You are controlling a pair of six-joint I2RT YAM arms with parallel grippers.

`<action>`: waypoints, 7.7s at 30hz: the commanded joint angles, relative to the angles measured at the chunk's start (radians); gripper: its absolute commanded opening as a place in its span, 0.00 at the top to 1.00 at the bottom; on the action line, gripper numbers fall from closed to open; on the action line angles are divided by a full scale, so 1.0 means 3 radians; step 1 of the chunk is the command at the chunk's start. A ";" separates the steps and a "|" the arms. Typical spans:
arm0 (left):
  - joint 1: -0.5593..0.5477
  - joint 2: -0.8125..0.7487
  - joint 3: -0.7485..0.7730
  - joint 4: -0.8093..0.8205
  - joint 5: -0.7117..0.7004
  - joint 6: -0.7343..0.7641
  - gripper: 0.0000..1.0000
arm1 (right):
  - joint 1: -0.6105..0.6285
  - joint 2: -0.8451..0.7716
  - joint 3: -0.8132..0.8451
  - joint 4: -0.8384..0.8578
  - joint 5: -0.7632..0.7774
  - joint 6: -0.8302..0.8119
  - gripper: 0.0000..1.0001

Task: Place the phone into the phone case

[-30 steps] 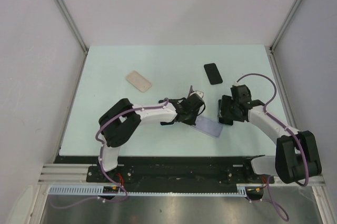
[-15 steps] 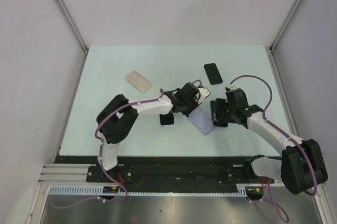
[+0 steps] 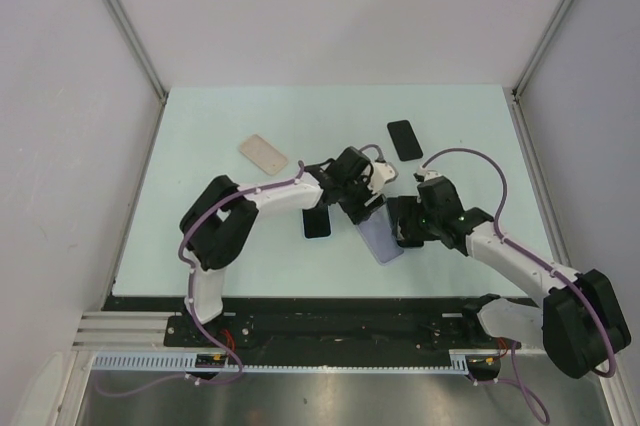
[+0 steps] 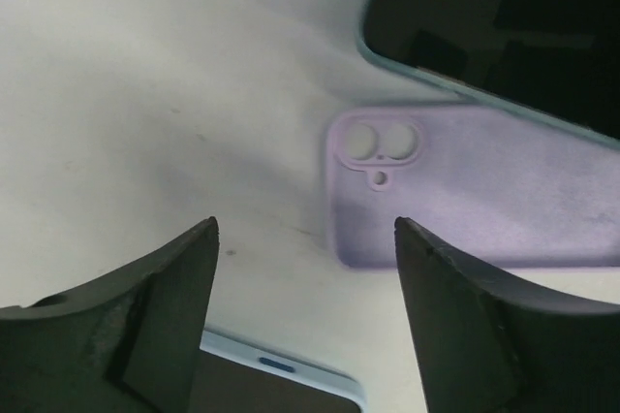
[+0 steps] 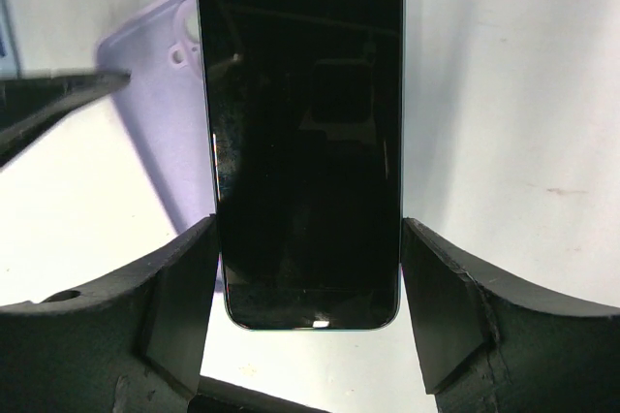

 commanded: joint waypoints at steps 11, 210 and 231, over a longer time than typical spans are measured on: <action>0.0593 -0.1383 -0.0395 0.0477 -0.0740 -0.1384 0.00 | 0.0517 -0.0002 0.0005 0.0585 0.0233 -0.0258 0.53; 0.0219 -0.0555 -0.1291 0.1137 0.1374 -0.3016 0.73 | -0.0684 0.0847 -0.1043 0.2886 -0.2461 0.1127 0.96; 0.0434 -0.1890 -0.1572 0.1249 0.2059 -0.2683 0.12 | -0.0904 -0.0298 -0.1048 0.3679 -0.3095 0.2349 1.00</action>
